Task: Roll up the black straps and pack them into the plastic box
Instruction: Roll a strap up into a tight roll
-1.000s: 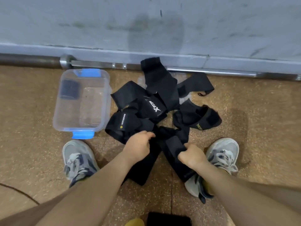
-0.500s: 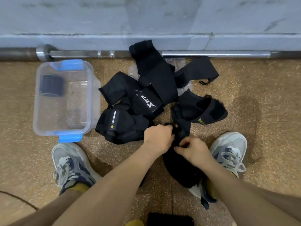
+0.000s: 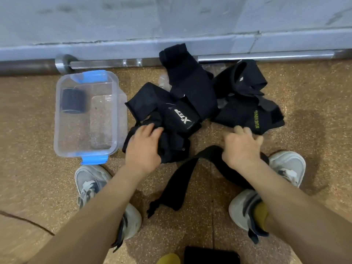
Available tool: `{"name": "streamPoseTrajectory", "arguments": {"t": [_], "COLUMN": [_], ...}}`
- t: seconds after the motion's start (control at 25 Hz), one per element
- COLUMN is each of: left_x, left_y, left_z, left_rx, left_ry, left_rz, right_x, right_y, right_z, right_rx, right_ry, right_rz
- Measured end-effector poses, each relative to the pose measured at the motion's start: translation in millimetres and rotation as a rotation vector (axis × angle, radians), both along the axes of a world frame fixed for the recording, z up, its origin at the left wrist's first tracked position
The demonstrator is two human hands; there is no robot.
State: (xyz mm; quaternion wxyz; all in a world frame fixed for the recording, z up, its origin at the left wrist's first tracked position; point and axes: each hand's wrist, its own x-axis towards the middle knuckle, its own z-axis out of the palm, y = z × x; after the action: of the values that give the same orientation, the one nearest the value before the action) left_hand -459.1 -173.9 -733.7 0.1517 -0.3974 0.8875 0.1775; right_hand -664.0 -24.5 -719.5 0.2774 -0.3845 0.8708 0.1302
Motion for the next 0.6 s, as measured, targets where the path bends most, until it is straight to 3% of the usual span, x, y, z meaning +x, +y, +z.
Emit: {"name": "streamPoseTrajectory", "arguments": {"t": [0.04,0.12,0.2,0.28,0.4,0.52,0.6], "left_x": [3,1,-1,-1,-1,-1,-7], "left_y": [3,0,-11,-16,-16,-18,-15], "left_z": [-9,-18,-24,-27,-24,-17,-6], "left_rx": [0.013,-0.003,0.005,0.076,0.14,0.312,0.62], "left_ry": [-0.148,-0.24,-0.199,-0.131,-0.01,0.132,0.337], "left_rz": [-0.103,-0.122,-0.026,0.039,0.148,0.468,0.822], "right_x": [15,37,57,73,70,24,-4], "right_y": [-9,-32,-48,-56,-56,-46,-37], "right_z": [-8,-24,-40,-50,-34,1,20], "right_rx": [-0.121,-0.234,-0.175,-0.185,-0.403,-0.647,-0.709], "right_ry": [-0.082,-0.415,-0.622,-0.632,-0.787,-0.858,-0.914], "right_rz": [-0.013,-0.275,-0.531,-0.687,-0.942,-1.105,-1.057]}}
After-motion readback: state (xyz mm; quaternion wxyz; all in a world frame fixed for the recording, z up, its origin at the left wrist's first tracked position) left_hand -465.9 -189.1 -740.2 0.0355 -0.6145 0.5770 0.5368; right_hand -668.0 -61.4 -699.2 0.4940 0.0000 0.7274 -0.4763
